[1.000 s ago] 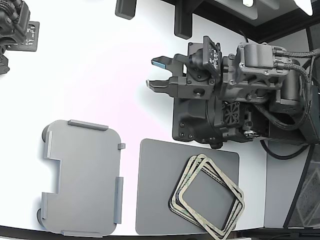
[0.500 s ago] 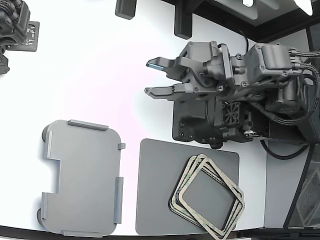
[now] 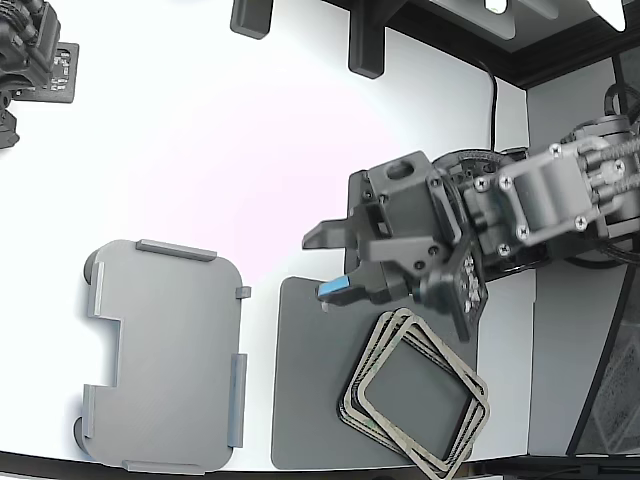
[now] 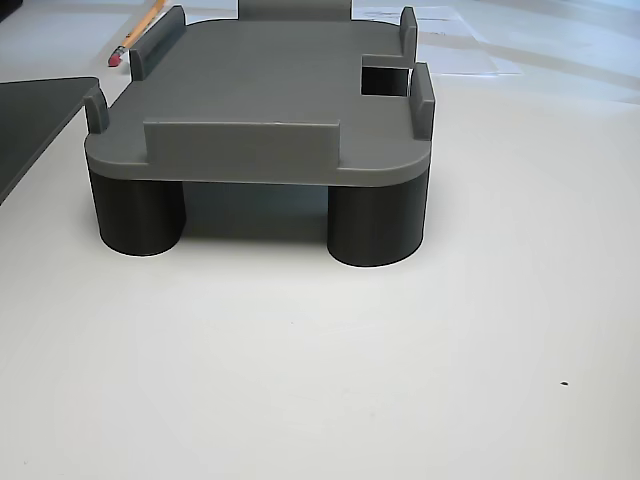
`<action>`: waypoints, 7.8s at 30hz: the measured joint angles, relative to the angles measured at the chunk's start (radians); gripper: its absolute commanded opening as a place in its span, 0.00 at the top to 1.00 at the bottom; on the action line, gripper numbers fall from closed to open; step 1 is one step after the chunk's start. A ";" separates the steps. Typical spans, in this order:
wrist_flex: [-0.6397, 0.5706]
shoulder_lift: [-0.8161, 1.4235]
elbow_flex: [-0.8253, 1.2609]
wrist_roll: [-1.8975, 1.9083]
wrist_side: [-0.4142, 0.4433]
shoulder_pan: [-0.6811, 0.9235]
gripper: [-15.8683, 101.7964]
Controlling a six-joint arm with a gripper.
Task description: Move top rectangular frame to the holder.
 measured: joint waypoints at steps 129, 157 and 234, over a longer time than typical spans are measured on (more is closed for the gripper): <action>0.288 -1.017 -0.535 -0.202 0.005 1.212 0.20; 0.314 -1.068 -0.594 -0.166 0.012 1.215 0.53; 0.512 -0.848 -0.899 1.126 0.586 0.436 0.97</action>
